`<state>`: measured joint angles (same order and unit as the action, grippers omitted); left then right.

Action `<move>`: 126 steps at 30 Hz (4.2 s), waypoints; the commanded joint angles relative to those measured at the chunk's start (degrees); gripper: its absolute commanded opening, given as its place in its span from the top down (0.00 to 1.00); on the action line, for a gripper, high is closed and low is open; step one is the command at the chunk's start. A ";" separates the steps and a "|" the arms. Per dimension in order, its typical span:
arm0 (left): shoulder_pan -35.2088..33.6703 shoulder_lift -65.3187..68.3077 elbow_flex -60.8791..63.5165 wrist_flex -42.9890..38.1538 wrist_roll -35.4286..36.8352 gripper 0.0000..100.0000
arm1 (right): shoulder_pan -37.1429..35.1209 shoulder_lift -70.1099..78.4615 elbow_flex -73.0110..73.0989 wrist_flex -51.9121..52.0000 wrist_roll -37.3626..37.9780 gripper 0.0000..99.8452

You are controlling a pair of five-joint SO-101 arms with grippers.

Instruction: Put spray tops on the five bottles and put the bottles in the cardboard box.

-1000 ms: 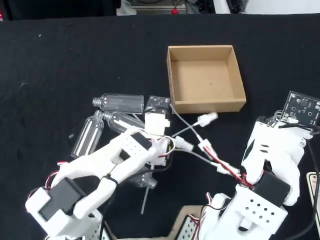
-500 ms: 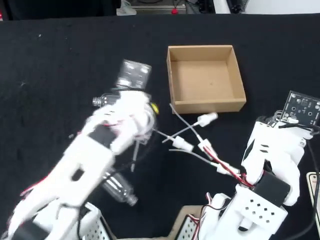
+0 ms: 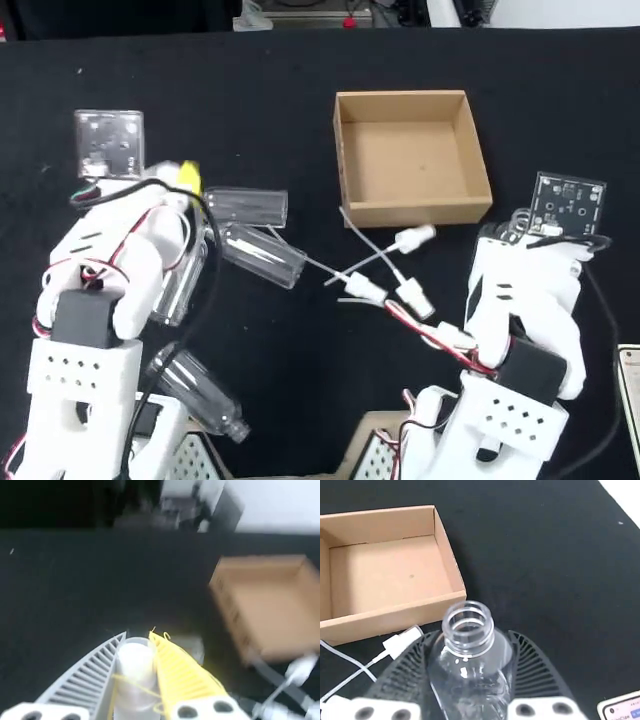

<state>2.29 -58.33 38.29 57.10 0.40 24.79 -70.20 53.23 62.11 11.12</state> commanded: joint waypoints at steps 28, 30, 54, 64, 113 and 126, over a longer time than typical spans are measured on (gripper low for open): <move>5.32 -1.85 -11.74 -14.68 3.69 0.97 | -41.49 -1.19 4.00 -17.85 -7.74 0.95; 5.32 -1.85 -11.74 -20.40 3.78 0.97 | -44.57 -1.19 6.55 -22.15 -7.74 0.95; 28.79 -1.05 -13.76 -37.45 3.16 0.97 | -49.14 -1.89 18.68 -35.96 -14.59 0.95; 28.97 3.25 -13.93 -42.55 3.16 0.97 | -49.14 -1.89 17.27 -34.02 -14.59 0.95; 30.29 7.30 1.98 -42.11 3.69 0.97 | -48.79 -1.89 17.54 -34.02 -14.51 0.95; 29.58 7.30 2.33 -41.76 3.16 0.97 | -48.70 -1.89 18.07 -34.11 -14.42 0.95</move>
<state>31.74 -50.42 41.63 15.87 3.47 -23.65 -70.20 72.84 27.65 -3.21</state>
